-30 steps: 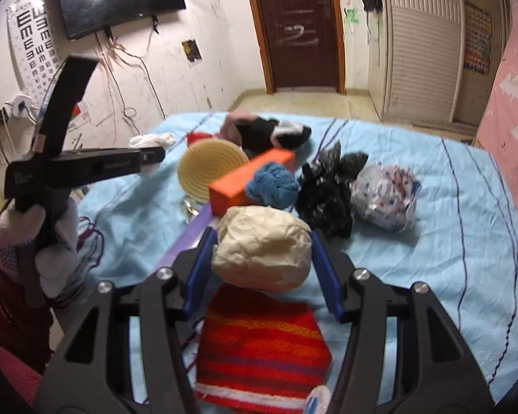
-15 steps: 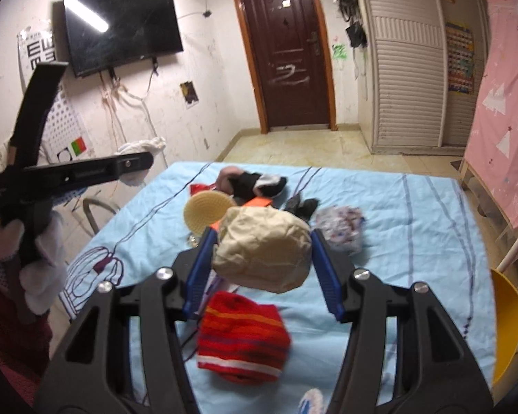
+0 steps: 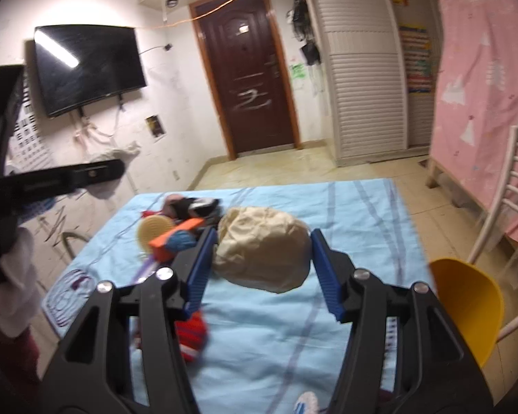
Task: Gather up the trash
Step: 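Carry both items over the yellow bucket and open both tools to drop them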
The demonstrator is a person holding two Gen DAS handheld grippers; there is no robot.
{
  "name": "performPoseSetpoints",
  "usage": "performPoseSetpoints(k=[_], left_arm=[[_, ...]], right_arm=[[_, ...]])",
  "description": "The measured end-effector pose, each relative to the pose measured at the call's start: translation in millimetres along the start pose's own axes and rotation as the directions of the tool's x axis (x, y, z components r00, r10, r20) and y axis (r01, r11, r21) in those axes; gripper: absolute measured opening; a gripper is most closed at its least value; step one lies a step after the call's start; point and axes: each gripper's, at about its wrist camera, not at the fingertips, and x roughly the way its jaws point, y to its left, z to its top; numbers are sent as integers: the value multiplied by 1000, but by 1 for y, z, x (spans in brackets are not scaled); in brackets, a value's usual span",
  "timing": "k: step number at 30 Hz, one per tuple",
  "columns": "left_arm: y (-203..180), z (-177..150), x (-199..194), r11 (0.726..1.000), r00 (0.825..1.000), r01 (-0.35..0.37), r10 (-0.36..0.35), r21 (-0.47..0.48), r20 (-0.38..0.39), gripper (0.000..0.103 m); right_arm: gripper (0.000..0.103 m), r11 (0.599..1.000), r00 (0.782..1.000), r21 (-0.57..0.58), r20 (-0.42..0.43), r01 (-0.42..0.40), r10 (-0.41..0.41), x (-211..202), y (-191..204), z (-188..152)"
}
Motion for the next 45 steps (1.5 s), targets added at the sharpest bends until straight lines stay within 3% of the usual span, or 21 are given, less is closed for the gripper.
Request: performPoseSetpoints(k=[8, 13, 24, 38, 40, 42, 45], left_arm=[[-56, 7, 5, 990, 990, 139, -139, 32, 25, 17], [-90, 10, 18, 981, 982, 188, -189, 50, 4, 17], [-164, 17, 54, 949, 952, 303, -298, 86, -64, 17], [-256, 11, 122, 929, 935, 336, -308, 156, -178, 17], [-268, 8, 132, 926, 931, 340, -307, 165, -196, 17], [-277, 5, 142, 923, 927, 344, -305, 171, -216, 17], [-287, 2, 152, 918, 917, 358, -312, 170, -248, 17]], right_arm=[[54, 992, 993, 56, 27, 111, -113, -16, -53, -8], [54, 983, 986, 94, 34, 157, -161, -26, -84, -14], [54, 940, 941, 86, 47, 330, -334, -26, -135, -21], [54, 908, 920, 164, 8, 385, -391, -1, -200, -47], [61, 907, 921, 174, 2, 383, -389, 2, -207, -51], [84, 903, 920, 194, 14, 383, -393, 1, -215, -54], [85, 891, 911, 228, 35, 392, -410, -6, -226, -57]])
